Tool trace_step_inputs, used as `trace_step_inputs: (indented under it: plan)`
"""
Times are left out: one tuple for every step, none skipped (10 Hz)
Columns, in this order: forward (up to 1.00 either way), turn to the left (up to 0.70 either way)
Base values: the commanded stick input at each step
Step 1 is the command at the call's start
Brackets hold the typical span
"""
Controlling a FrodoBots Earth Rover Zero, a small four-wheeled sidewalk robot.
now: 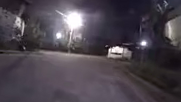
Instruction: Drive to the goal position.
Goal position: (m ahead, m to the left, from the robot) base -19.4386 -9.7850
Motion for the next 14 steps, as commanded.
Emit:
trace_step_inputs:
  plan:
    - [0.0, 0.7]
    - [0.0, 0.7]
    - [0.0, 0.7]
    - [0.0, 0.7]
    - [0.0, 0.7]
    - [0.0, 0.7]
    - [0.0, 0.7]
    - [0.0, 0.7]
    - [0.0, 0.7]
    - [0.0, 0.7]
    - [0.0, 0.7]
    - [0.0, 0.7]
    - [0.0, 0.7]
    - [0.0, 0.7]
